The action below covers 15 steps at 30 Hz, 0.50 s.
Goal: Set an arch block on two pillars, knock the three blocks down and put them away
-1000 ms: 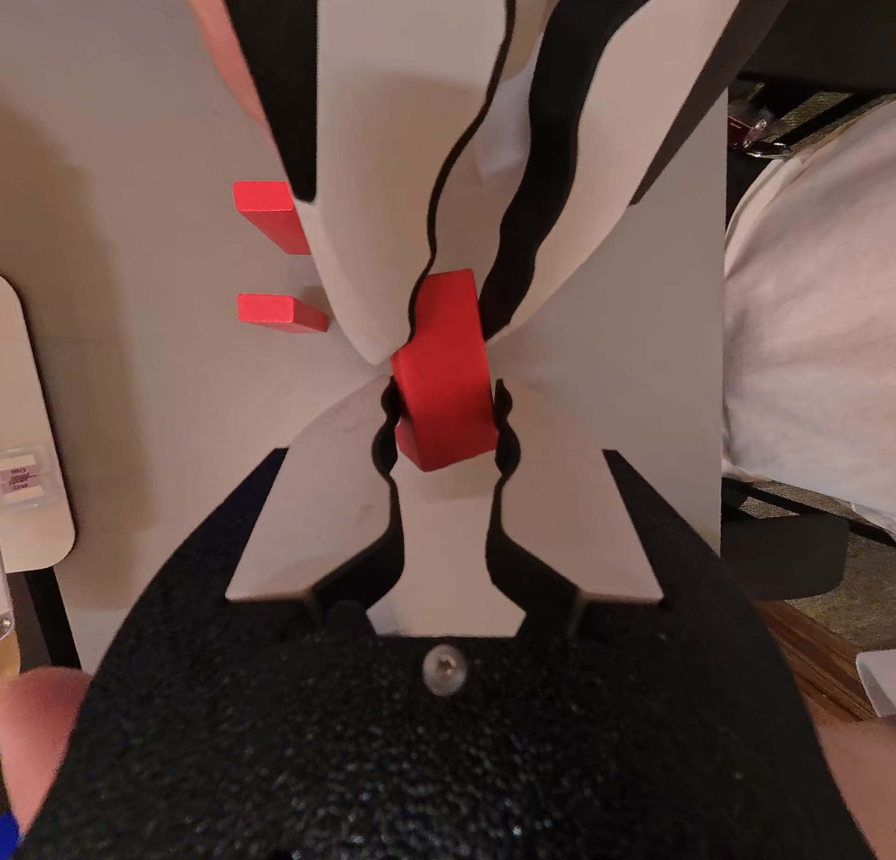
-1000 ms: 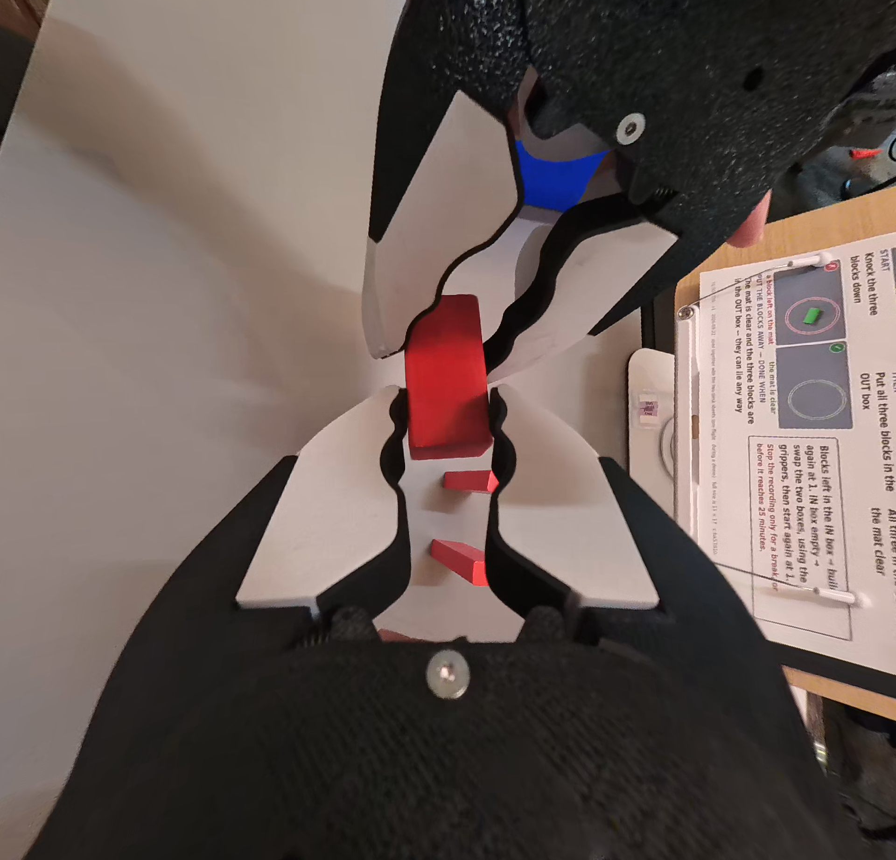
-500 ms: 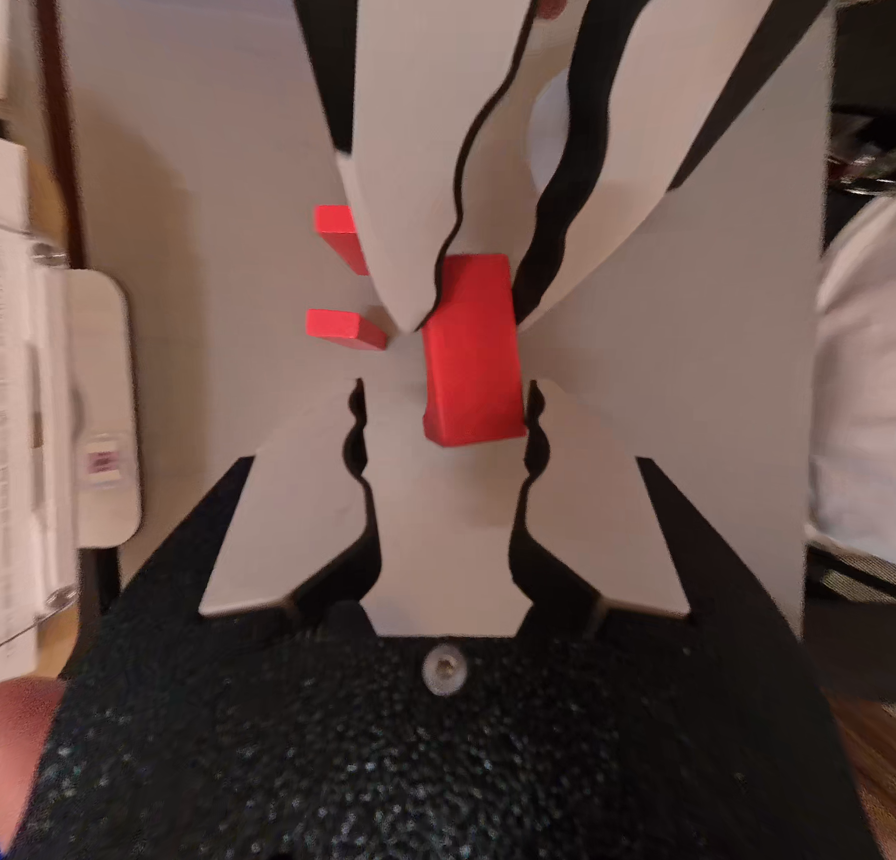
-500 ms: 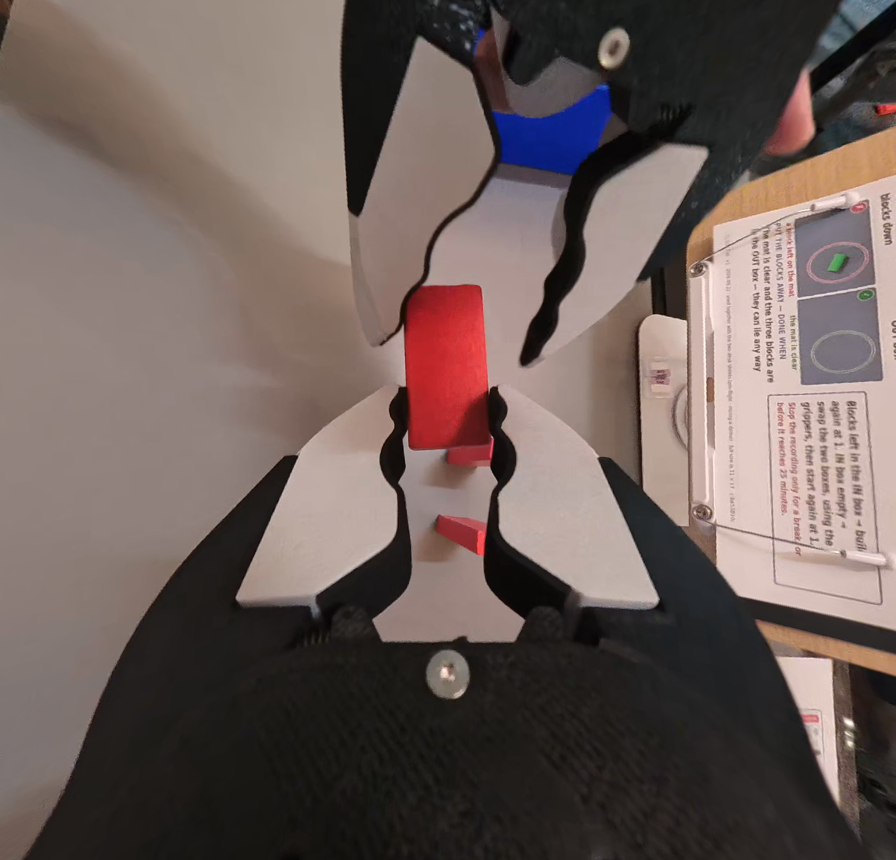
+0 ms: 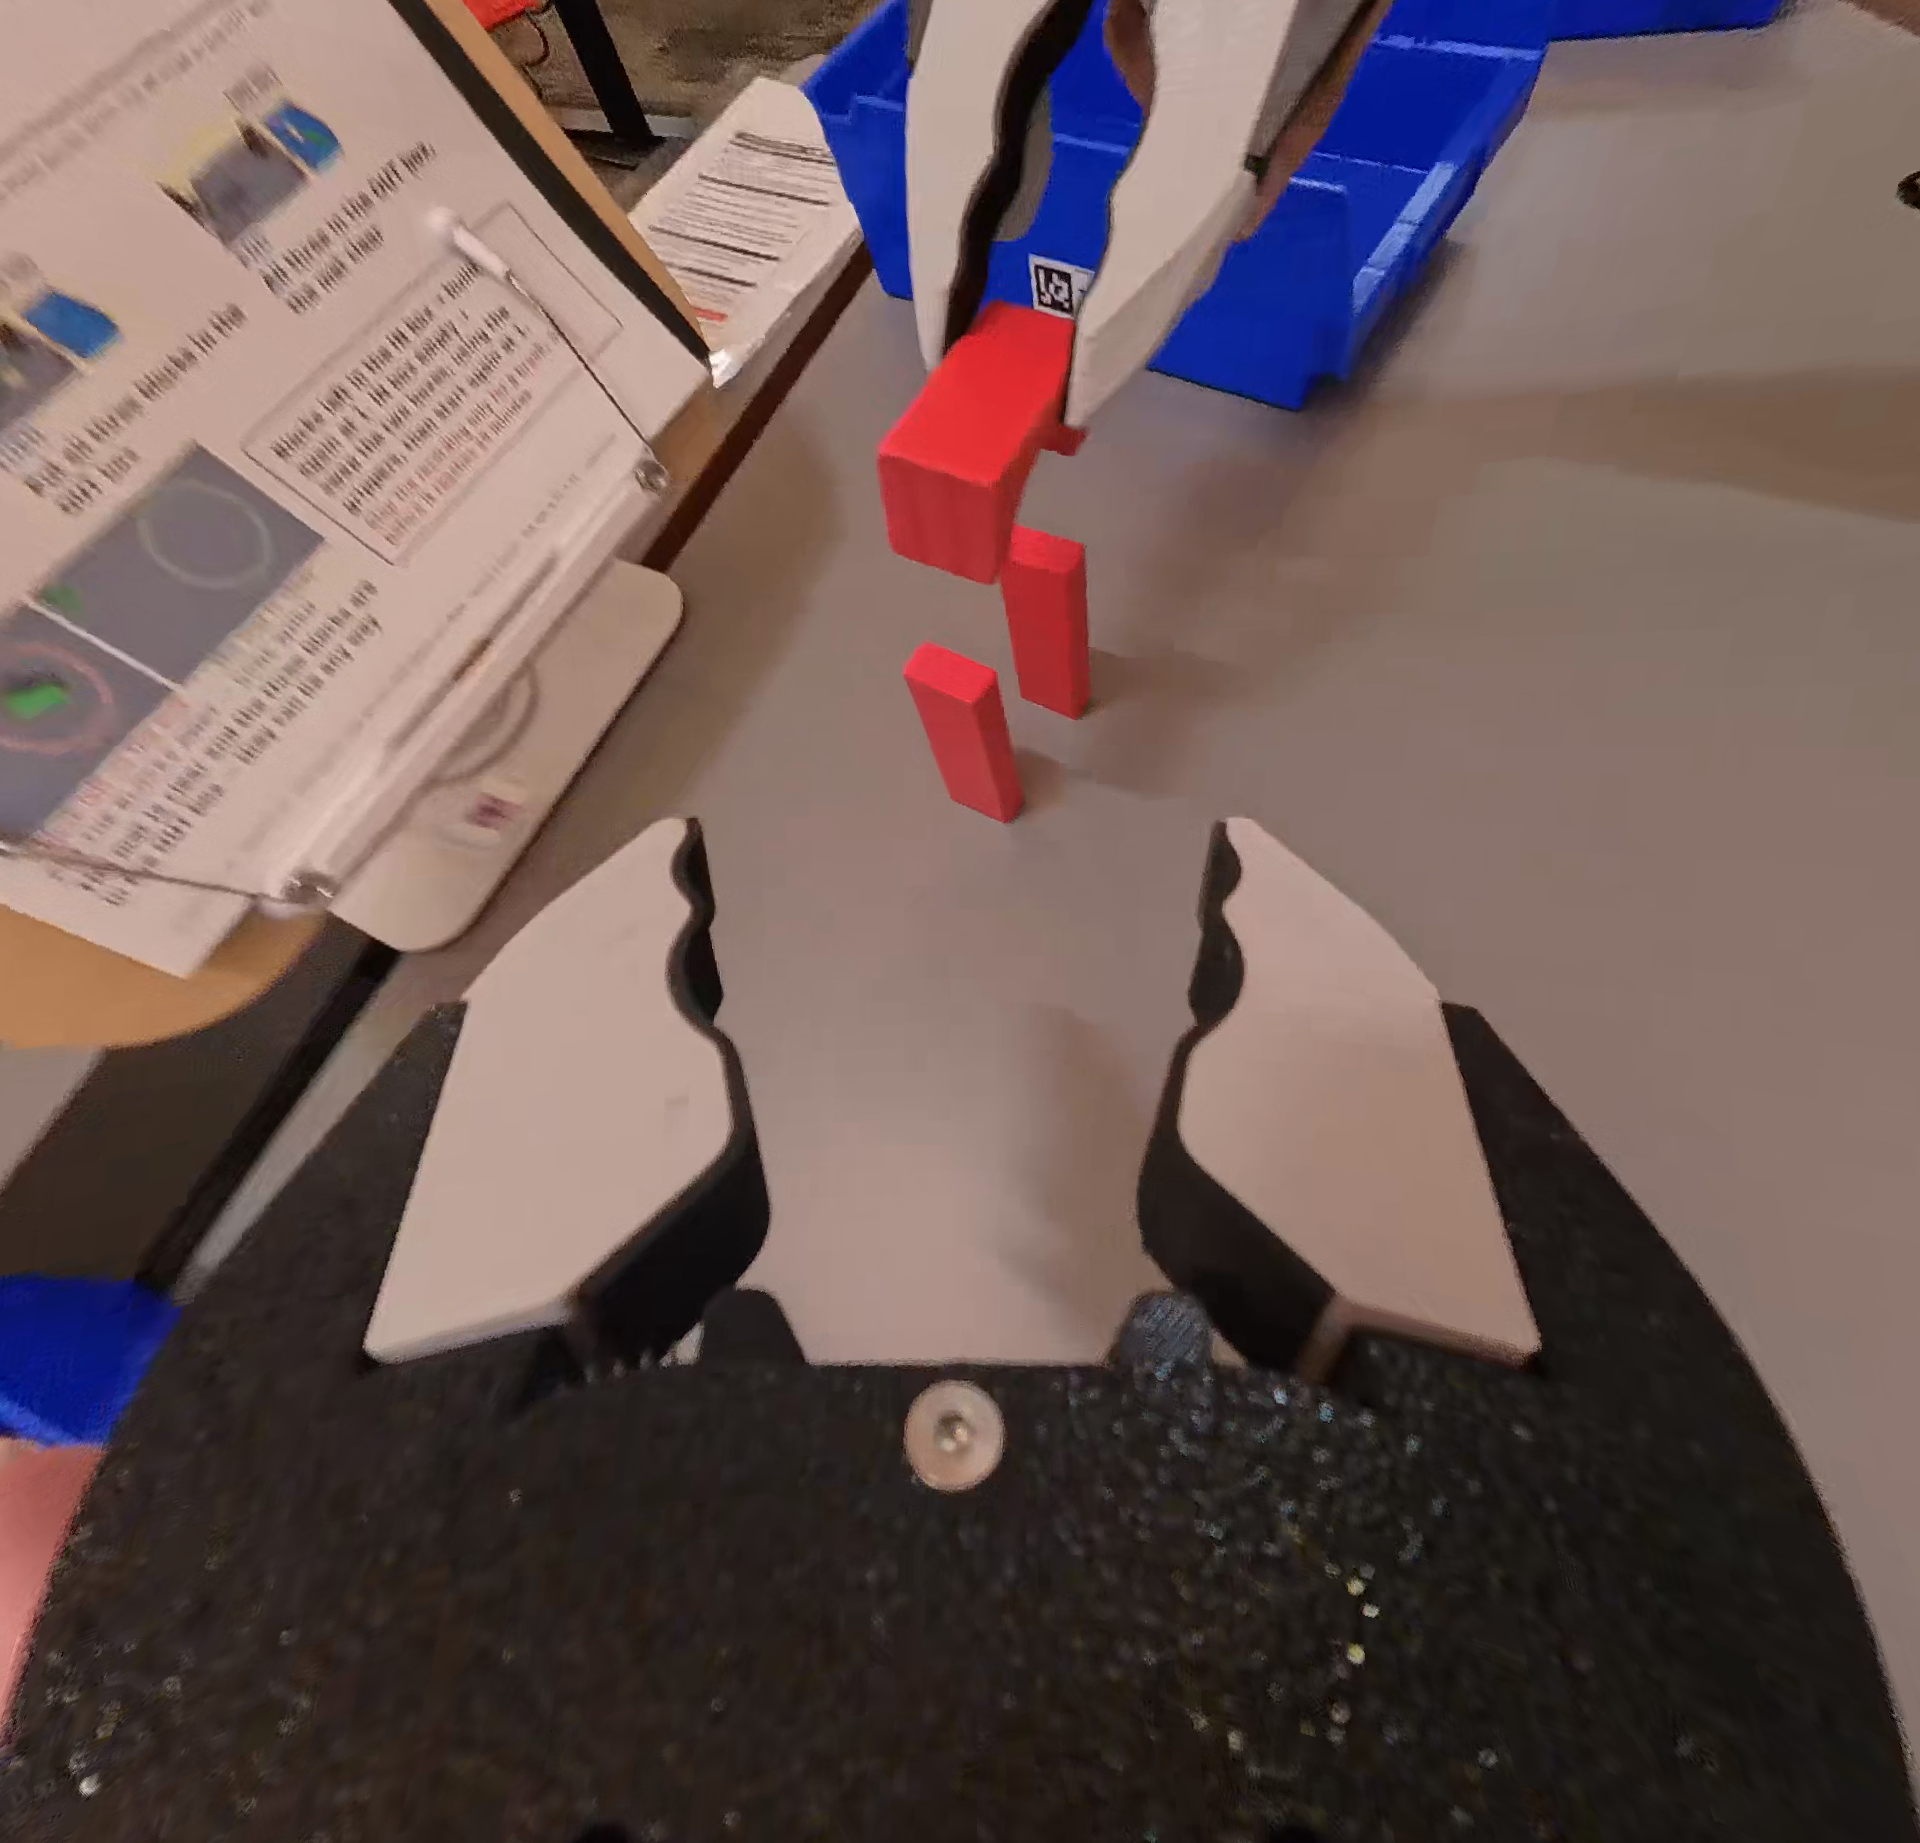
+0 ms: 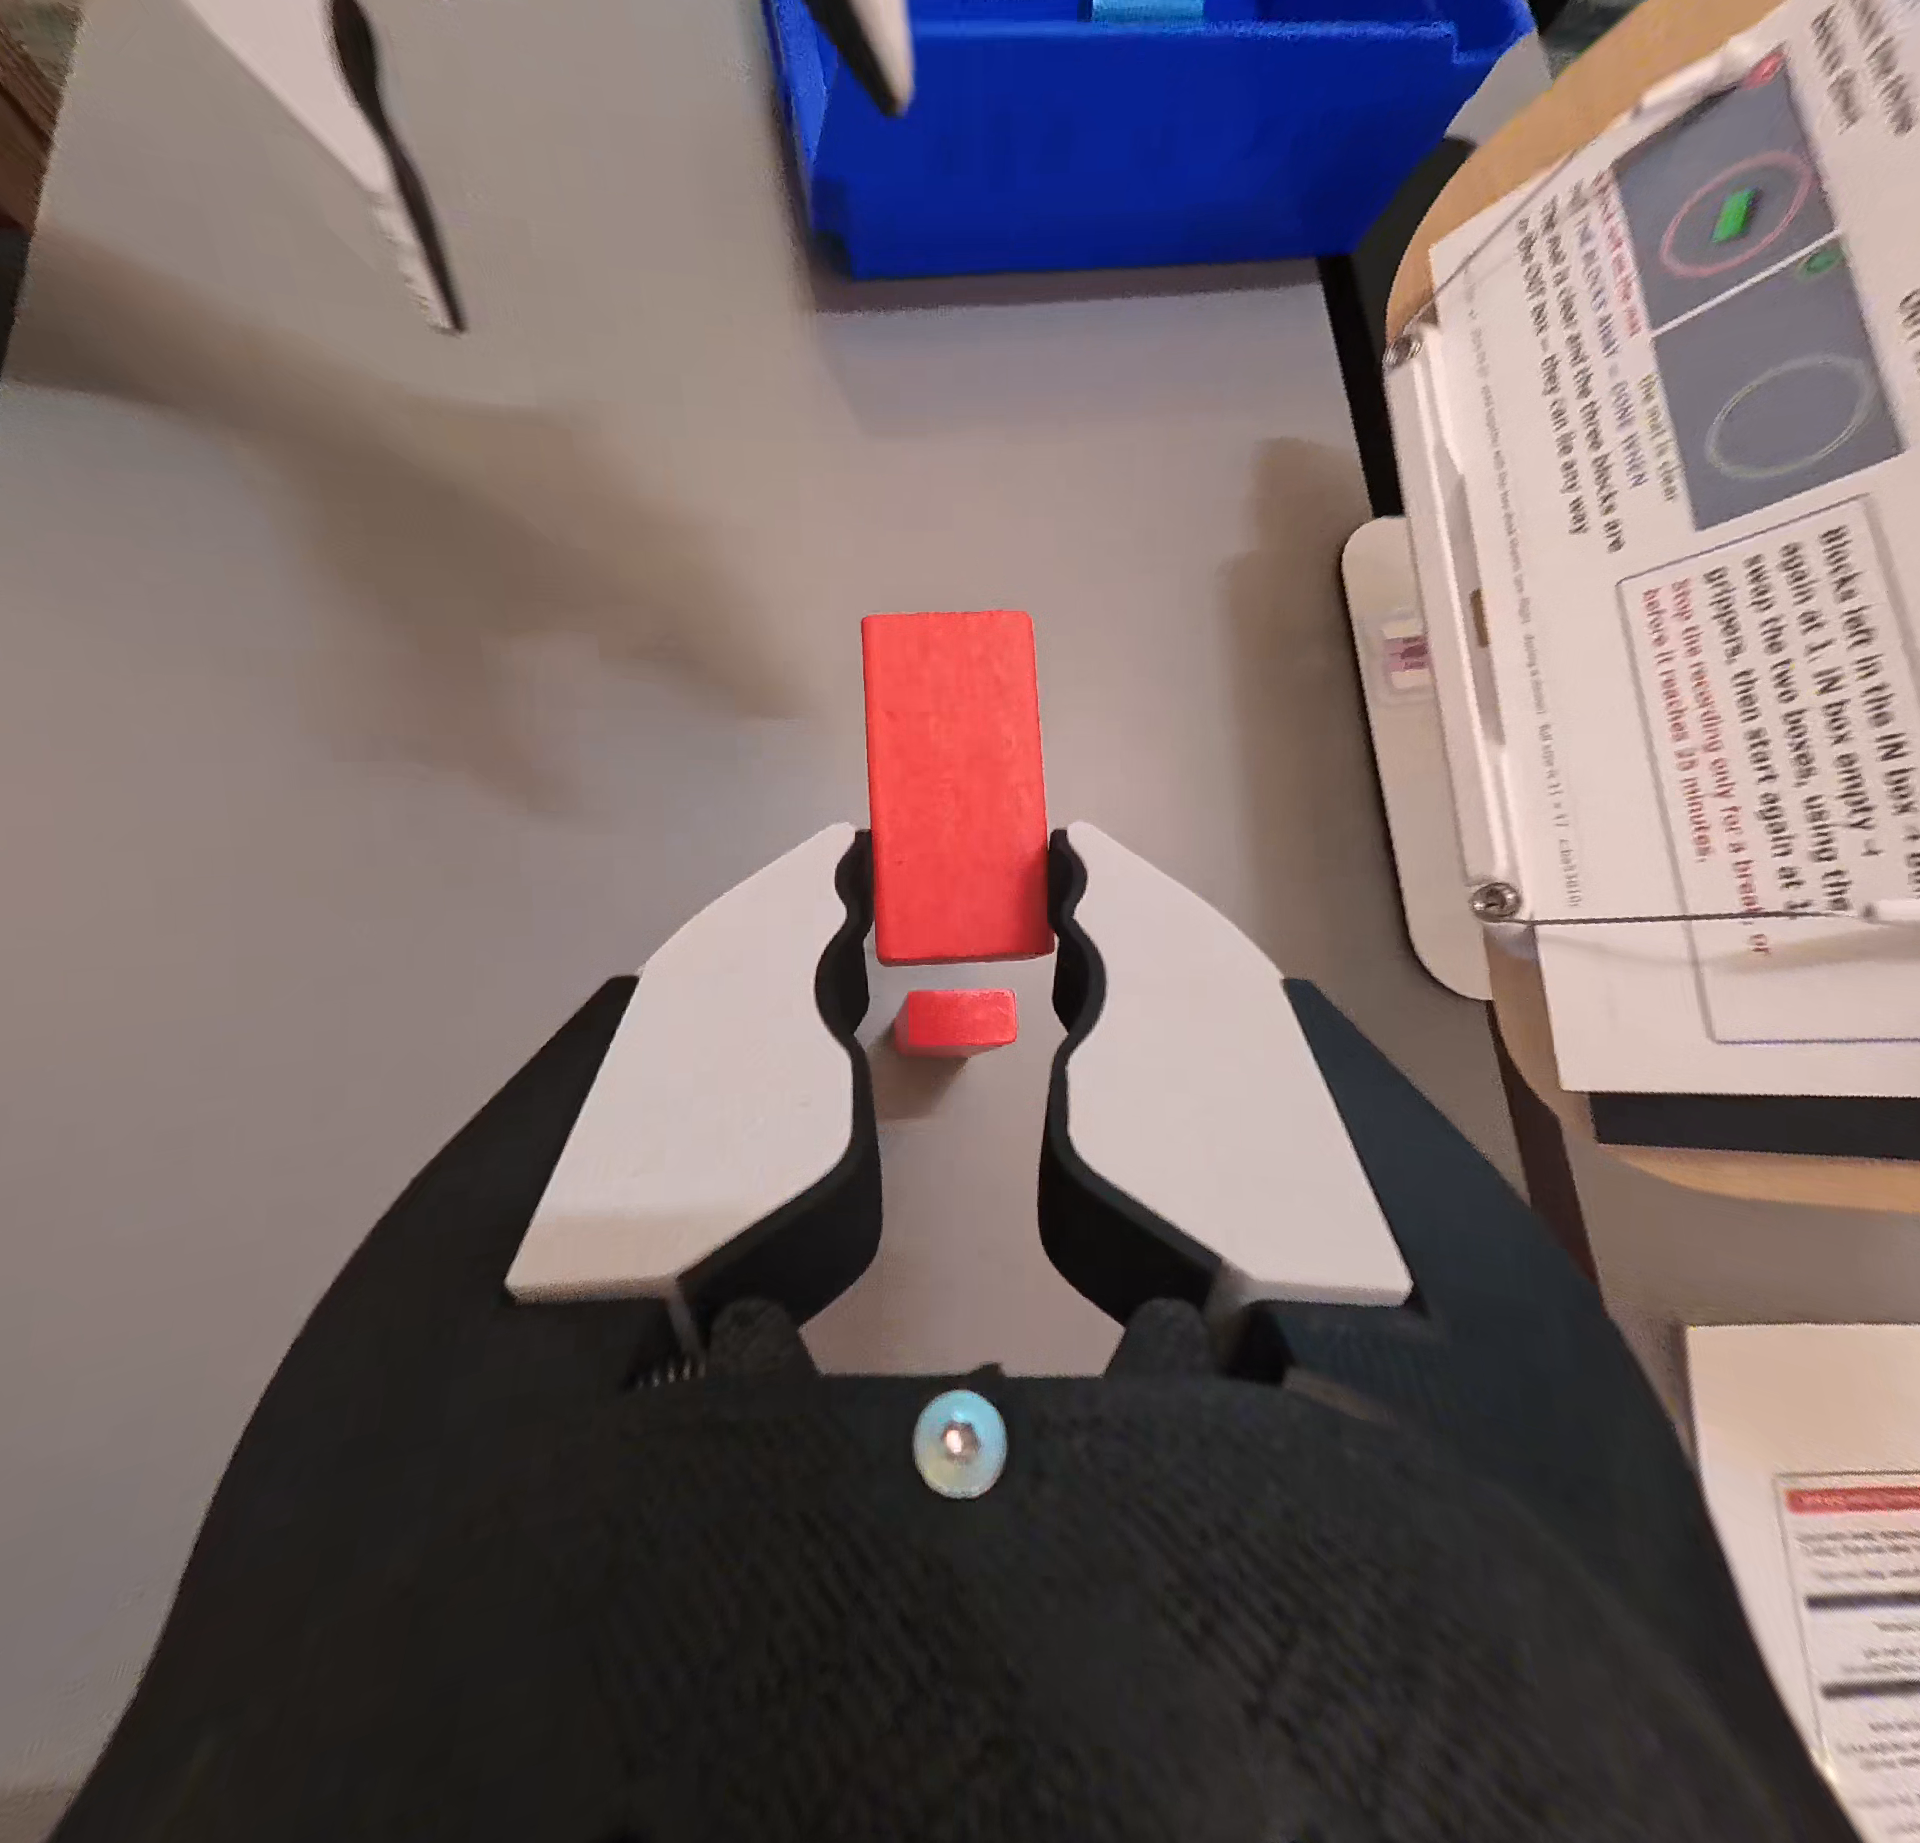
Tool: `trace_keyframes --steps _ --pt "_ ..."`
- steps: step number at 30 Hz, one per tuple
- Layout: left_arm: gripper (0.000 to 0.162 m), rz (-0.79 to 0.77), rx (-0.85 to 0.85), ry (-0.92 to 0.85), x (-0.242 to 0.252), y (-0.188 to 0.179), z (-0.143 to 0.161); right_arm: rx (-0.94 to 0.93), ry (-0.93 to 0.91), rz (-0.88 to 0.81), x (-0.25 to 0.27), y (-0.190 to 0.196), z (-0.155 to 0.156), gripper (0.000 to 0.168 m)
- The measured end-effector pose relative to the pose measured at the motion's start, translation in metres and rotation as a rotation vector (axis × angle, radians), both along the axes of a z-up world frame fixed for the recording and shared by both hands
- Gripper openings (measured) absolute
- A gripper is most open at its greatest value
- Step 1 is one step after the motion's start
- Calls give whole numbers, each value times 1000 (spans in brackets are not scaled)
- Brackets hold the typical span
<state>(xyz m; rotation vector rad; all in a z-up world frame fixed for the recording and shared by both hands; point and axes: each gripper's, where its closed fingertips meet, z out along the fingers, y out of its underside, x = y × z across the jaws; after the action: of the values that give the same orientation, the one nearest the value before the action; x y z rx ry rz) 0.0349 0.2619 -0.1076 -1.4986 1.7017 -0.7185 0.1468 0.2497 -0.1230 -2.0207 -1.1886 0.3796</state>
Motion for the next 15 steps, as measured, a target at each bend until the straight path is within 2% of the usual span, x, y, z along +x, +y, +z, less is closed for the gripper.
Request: trace_keyframes --steps 4,15 --pt "88 7 -110 -39 -12 -21 -33 -34 6 -4 5 5 -24 33" --pt "87 17 -271 -63 -28 -53 -88 -51 -18 -14 14 5 -42 33"
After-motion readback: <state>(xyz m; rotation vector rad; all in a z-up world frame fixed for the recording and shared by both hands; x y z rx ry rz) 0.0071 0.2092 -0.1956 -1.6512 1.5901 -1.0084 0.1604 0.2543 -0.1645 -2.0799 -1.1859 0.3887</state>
